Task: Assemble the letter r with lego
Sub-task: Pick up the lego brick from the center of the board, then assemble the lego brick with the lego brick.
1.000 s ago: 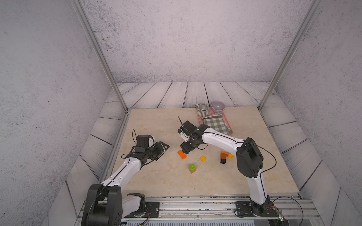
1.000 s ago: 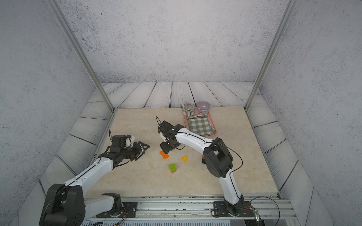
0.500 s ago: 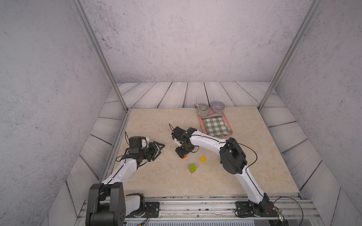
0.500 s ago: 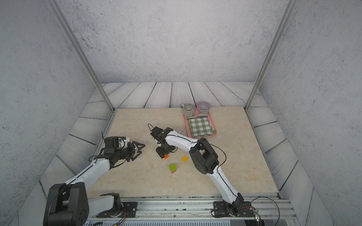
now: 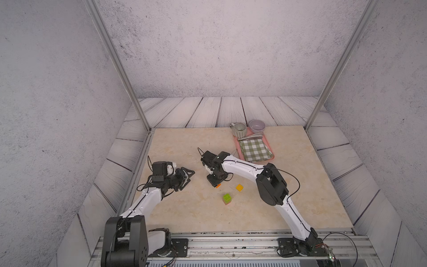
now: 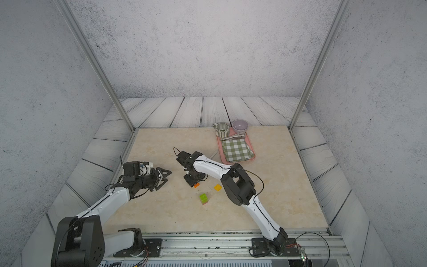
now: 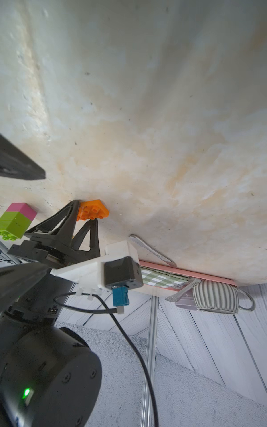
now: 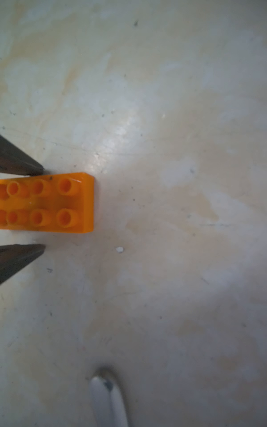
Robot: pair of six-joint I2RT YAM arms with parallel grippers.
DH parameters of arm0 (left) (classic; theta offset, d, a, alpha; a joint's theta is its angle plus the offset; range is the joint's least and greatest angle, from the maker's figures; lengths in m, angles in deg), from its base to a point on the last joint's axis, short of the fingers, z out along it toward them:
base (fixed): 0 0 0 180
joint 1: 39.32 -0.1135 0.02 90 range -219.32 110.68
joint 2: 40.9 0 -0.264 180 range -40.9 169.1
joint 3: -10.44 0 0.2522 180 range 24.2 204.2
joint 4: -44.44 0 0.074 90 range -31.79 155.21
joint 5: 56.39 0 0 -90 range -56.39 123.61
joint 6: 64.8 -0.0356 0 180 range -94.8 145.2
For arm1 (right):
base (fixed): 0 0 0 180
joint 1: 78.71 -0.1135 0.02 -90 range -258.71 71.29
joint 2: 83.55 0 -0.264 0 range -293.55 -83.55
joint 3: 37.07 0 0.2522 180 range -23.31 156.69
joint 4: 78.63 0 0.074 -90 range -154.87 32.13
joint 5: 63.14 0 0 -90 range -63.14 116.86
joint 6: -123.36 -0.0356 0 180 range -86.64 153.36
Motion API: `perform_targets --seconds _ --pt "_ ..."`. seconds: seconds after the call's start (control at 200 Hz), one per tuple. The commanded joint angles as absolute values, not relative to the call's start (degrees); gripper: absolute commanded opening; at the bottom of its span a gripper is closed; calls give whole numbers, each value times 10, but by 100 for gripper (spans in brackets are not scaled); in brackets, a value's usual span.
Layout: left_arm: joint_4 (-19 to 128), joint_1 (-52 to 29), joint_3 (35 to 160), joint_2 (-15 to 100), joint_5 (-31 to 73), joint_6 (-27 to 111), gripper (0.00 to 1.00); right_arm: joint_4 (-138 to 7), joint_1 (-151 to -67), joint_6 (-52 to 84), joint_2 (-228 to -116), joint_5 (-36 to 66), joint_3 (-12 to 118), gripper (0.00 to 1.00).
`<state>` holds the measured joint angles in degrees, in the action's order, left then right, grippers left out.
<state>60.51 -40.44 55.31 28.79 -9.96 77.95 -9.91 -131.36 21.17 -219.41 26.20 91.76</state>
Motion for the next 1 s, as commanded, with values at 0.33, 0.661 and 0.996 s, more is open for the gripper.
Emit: perform_targets --seconds 0.33,0.661,0.996 --pt "648 -409 560 269 -94 728 62 -136 -1317 245 -2156 217 872 23" --pt "616 -241 640 340 -32 691 65 -249 -1210 280 -1834 183 545 0" --pt "484 -110 749 557 -64 717 53 -217 -1208 312 -1786 257 423 0"
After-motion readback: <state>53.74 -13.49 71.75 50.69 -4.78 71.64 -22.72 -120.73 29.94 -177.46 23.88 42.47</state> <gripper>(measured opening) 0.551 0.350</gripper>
